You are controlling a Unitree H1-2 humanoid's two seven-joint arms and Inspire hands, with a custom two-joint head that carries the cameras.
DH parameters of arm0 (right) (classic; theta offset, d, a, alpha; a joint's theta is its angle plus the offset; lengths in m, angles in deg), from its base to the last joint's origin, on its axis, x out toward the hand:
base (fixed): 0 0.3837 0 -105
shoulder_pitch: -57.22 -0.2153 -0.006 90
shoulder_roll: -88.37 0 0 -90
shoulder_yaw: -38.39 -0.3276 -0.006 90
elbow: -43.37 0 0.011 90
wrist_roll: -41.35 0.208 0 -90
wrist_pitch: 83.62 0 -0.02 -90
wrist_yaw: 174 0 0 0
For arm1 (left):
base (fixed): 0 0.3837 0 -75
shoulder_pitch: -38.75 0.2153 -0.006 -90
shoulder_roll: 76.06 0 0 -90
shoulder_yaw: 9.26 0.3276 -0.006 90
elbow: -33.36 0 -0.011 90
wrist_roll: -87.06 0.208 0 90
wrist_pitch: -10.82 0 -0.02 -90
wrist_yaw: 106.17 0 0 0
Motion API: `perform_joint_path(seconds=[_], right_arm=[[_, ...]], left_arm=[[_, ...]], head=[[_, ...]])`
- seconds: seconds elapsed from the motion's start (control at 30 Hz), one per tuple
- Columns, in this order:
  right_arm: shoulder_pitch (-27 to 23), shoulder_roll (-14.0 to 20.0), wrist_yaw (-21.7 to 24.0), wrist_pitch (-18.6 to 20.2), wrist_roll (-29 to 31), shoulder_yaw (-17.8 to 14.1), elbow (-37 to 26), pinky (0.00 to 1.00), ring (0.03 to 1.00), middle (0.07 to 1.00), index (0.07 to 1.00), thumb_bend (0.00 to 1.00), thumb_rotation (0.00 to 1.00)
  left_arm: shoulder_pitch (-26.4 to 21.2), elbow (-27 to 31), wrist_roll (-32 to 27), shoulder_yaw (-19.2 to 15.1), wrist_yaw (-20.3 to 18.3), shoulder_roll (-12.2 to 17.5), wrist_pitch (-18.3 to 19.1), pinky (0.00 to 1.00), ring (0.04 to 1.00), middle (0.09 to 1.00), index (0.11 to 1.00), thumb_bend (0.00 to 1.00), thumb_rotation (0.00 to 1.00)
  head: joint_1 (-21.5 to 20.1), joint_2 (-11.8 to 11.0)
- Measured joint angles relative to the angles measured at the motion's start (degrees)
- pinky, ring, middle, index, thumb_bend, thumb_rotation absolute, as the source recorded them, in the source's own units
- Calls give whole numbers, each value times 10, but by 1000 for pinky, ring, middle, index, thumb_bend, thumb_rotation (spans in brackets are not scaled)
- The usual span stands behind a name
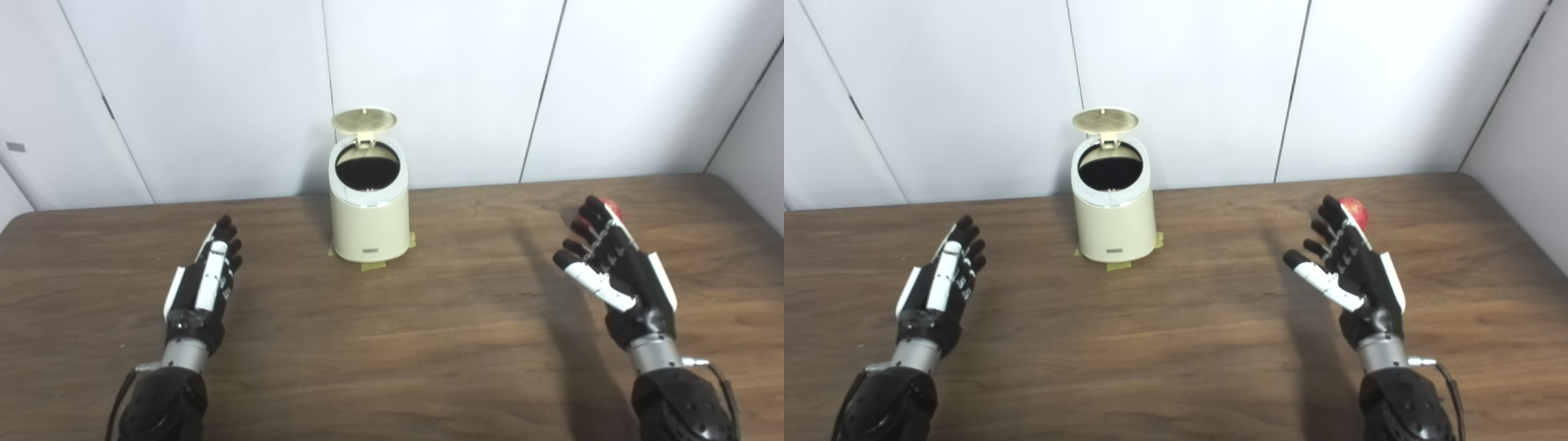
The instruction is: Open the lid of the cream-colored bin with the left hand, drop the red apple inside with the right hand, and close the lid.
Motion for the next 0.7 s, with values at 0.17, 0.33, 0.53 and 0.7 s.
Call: perform_joint_path(seconds=[0.17, 0.33, 0.53, 0.7], right_arm=[[-15, 32, -14, 18, -52, -6, -4, 833, 858, 863, 860, 781, 240], [-31, 70, -30, 14, -150, 6, 8, 737, 816, 866, 863, 759, 218], [-62, 94, -40, 20, -245, 30, 35, 740, 856, 881, 873, 772, 203], [-84, 131, -30, 42, -335, 60, 32, 794, 892, 912, 885, 796, 145]], left_arm=[[0, -4, 2, 3, 7, -2, -21, 998, 986, 984, 984, 477, 812], [0, -29, -1, 1, 5, 10, -32, 1000, 986, 987, 998, 425, 732], [0, -42, -11, -3, 2, 16, -36, 1000, 996, 998, 1000, 374, 660], [3, -40, -12, -3, -5, 20, -38, 992, 970, 970, 1000, 316, 510]], head=[[-69, -3], [-120, -8], [-157, -13], [-170, -14]])
